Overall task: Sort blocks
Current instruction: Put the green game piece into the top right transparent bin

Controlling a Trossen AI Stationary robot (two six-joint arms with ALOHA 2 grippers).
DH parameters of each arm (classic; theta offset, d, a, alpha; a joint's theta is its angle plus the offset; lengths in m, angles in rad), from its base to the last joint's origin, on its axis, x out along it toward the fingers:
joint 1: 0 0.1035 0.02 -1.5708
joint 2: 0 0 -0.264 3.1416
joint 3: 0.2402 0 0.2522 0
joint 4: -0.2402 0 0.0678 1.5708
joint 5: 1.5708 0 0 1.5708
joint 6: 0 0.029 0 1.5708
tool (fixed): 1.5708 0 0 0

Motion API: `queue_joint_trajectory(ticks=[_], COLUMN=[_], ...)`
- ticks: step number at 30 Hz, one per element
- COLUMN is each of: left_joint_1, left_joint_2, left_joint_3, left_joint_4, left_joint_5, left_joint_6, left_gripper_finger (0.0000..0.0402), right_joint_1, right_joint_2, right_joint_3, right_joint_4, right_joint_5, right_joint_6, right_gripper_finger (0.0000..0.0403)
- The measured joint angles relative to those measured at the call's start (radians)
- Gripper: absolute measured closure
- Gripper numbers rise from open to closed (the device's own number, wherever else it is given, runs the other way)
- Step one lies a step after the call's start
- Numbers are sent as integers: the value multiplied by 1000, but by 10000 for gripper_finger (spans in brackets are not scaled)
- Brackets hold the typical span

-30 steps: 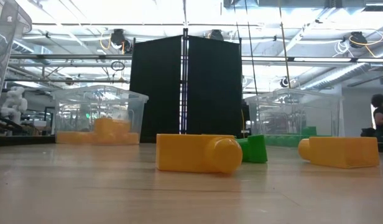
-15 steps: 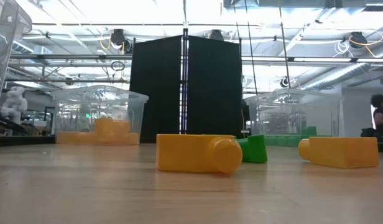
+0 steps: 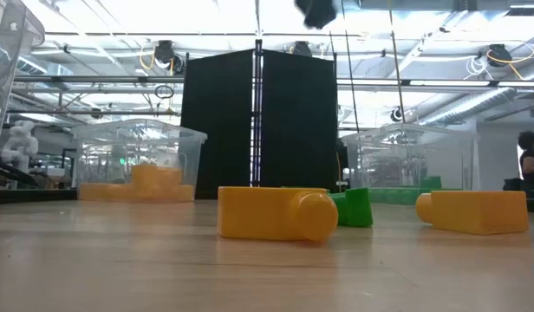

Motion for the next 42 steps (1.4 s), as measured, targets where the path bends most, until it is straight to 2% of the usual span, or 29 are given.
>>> queue_joint_trajectory(ticks=[11, 16, 20, 23, 26, 30, 31, 38, 42], left_joint_1=[0, 0, 0, 0, 0, 0, 0, 0, 0], left_joint_2=[0, 0, 0, 0, 0, 0, 0, 0, 0], left_joint_3=[0, 0, 0, 0, 0, 0, 0, 0, 0], left_joint_4=[14, 15, 16, 18, 16, 16, 14, 10, 8], left_joint_5=[-95, -101, -102, -101, -101, -101, -101, -141, -177], left_joint_6=[-1, -7, -27, -27, -27, -27, -27, -26, -26], left_gripper_finger=[155, 155, 155, 155, 155, 155, 155, 155, 155], right_joint_1=[54, 39, 22, 20, 25, 23, 24, 21, -1], right_joint_2=[312, 428, 512, 550, 560, 554, 554, 489, 358], right_joint_3=[-109, -110, -107, -104, -105, -107, -106, -114, -115], right_joint_4=[181, 225, 230, 237, 246, 253, 255, 246, 212], right_joint_5=[5, 79, 84, 159, 200, 200, 202, 221, 277], right_joint_6=[-69, -90, -72, -38, -39, -30, -31, -36, -63], right_gripper_finger=[78, 78, 79, 88, 131, 249, 268, 268, 268])
